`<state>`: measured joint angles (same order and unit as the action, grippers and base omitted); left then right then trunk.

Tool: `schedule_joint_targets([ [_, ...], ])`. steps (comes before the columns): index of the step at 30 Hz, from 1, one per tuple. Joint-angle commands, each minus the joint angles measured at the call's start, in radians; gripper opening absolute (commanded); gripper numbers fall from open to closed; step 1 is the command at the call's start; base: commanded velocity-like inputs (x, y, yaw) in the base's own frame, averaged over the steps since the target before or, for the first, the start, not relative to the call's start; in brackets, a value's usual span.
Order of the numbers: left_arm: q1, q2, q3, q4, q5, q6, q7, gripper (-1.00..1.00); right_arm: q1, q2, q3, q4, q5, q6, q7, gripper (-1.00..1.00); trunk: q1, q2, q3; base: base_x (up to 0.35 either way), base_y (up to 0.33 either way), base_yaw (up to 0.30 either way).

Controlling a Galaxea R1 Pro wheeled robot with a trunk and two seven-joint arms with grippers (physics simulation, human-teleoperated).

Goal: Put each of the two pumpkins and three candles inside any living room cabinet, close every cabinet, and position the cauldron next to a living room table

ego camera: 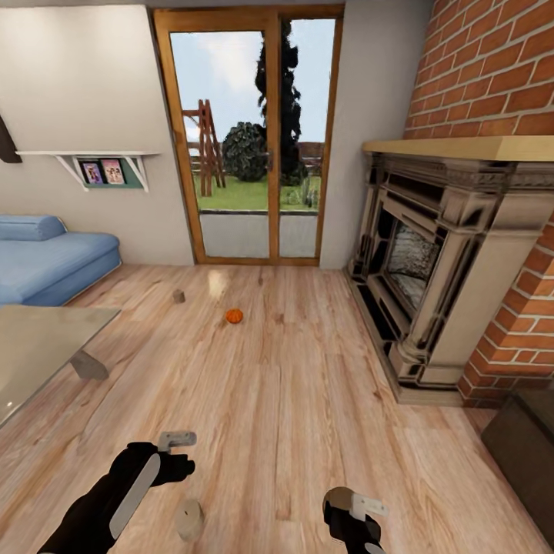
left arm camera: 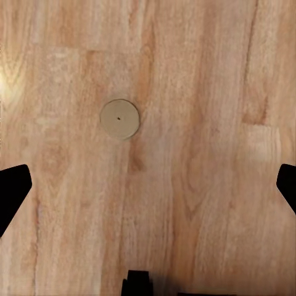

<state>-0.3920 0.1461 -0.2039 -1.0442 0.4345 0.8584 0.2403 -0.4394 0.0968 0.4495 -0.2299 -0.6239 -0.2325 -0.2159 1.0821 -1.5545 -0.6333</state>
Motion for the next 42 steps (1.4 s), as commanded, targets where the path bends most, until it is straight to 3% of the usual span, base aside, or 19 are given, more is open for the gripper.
schedule_joint_targets([
  [1,-0.001,0.001,-0.003,0.001,0.01,0.002,0.01,1.0,-0.001,0.0,0.009,0.0,-0.007,-0.004,-0.005,-1.0,0.0,0.0,-0.001,0.243,0.0,0.0],
  [42,-0.001,0.001,-0.003,0.01,0.01,0.002,0.01,1.0,-0.001,0.0,0.009,0.0,-0.006,-0.004,-0.005,-1.0,0.0,0.0,-0.001,0.187,0.039,0.0],
])
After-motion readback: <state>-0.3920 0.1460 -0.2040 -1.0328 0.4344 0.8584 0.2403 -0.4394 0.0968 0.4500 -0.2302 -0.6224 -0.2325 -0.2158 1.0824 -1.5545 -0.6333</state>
